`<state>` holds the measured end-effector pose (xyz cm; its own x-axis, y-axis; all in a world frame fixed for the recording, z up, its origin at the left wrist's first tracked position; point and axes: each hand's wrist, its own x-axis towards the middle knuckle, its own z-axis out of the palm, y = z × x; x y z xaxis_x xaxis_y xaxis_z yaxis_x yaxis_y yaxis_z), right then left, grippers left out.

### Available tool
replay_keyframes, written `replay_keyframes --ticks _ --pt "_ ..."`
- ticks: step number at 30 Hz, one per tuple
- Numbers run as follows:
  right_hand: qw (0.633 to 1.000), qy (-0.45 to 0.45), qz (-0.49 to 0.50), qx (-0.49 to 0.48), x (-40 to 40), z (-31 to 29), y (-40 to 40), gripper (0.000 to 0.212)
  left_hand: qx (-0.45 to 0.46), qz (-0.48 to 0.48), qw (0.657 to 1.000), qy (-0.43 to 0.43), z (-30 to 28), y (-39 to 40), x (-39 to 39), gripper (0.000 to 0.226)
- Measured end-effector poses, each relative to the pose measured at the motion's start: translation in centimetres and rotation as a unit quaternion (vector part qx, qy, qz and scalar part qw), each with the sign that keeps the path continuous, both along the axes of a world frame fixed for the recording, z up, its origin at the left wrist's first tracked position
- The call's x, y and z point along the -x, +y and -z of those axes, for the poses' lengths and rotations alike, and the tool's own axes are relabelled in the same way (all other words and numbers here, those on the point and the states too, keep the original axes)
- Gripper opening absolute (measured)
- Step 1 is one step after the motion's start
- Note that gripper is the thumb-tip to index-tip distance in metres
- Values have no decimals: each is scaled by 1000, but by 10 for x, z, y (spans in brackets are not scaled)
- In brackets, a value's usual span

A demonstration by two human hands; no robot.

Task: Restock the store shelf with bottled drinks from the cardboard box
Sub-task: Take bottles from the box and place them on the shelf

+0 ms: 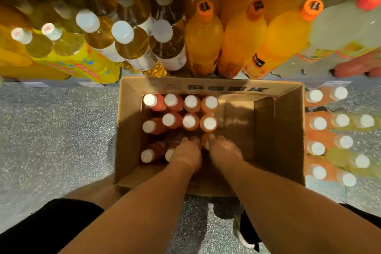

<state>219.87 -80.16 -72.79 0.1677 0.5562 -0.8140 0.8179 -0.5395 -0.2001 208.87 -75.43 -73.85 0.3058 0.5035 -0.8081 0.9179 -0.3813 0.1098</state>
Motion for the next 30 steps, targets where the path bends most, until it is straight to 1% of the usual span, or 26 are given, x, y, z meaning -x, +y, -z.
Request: replay_keyframes --ticks 1,4,5,7,9,10,13,14,16,17,19,21,24,26,27,28,30 --pt "1000 -4 -6 -8 1 4 0 31 -2 6 1000 -1 4 -1 0 32" --pt "998 -17 -30 -45 2 6 1 38 0 19 1000 -17 7 -4 1 29" --pt "999 -17 -12 -46 1 3 3 39 1 14 1000 -23 6 -2 0 28" --pt "998 -18 57 -18 -1 -8 10 32 -3 -14 999 -31 -3 1 -1 26" --pt "997 -31 71 -2 -4 -27 14 22 -8 -50 998 -48 -19 4 -2 21" --pt "996 -37 84 -8 -6 -37 14 21 -20 -64 996 -58 -31 7 -3 19" --pt "986 -23 144 -77 -10 -73 5 16 -56 -109 987 -105 -71 9 0 21" --pt "980 -8 166 -108 -11 -88 2 17 -67 -113 984 -124 -86 8 1 23" --pt "970 28 167 -172 -14 -124 -2 22 -88 -123 975 -163 -118 7 2 26" --pt "966 30 167 -195 -15 -145 -4 21 -100 -135 968 -184 -135 7 2 26" --pt "957 25 182 -225 -18 -188 -10 9 -115 -178 951 -226 -173 8 -1 30" --pt "933 45 228 -273 -19 -222 -21 11 -119 -215 932 -267 -216 5 1 38" --pt "896 64 253 -360 -20 -273 -38 12 -138 -258 896 -334 -279 -1 9 35" --pt "880 88 279 -374 -16 -308 -47 13 -151 -250 873 -391 -318 -9 14 34" --pt "867 92 287 -396 -13 -327 -52 11 -168 -228 862 -420 -343 -16 18 31" --pt "859 80 288 -415 -11 -339 -52 13 -176 -213 851 -447 -359 -19 19 28" --pt "844 57 297 -443 -7 -359 -49 20 -157 -227 822 -498 -381 -23 20 29"
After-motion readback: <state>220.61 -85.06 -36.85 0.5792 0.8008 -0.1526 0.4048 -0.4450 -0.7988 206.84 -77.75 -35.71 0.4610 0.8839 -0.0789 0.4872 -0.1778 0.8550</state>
